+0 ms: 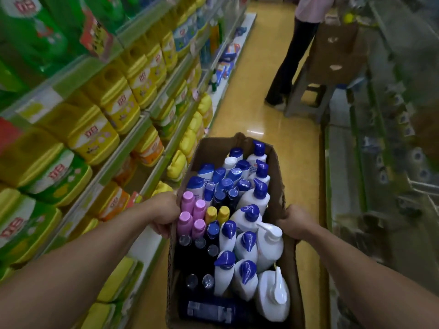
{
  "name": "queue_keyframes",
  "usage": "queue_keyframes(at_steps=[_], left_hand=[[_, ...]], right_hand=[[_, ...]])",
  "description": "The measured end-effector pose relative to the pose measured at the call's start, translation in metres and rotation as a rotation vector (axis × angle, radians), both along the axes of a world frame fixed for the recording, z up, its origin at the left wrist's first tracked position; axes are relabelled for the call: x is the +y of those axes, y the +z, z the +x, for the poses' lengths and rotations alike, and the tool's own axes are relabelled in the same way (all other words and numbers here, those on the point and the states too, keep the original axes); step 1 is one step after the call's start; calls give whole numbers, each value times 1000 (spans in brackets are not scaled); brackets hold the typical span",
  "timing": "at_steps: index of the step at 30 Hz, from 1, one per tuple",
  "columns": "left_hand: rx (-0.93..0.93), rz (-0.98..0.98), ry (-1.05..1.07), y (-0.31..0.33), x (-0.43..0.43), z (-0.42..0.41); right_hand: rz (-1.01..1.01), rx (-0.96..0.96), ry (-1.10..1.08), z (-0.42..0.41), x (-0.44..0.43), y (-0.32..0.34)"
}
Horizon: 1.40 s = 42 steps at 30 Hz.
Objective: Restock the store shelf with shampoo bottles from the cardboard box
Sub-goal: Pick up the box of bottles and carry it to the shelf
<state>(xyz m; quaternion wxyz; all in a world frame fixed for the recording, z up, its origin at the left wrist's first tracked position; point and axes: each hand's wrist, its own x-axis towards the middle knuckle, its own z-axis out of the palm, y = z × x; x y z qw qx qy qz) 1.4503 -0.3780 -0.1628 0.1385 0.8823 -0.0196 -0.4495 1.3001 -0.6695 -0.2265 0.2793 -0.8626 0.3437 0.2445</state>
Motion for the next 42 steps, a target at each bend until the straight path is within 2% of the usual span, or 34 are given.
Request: queue_keyframes(at_steps=[12,17,26,36,40,42], left_hand=[[49,-52,68,3,-116,185],[-94,-74,20,-12,-164,277],[7,-90,37,-4,-262,446],[-7,-74,81,-10,-393,624],[-97,-54,57,-9,-447,689],[-81,-61,78,-8,-471,717]], right_hand=[[-40,34,67,205,-129,12],[-68,62,80,291,-178,8],[-60,61,68,449,-272,15],[-15,-6,147,642,-425,-9],[28,-24,157,719,-486,-2],[31,-23,159,753,-511,7]])
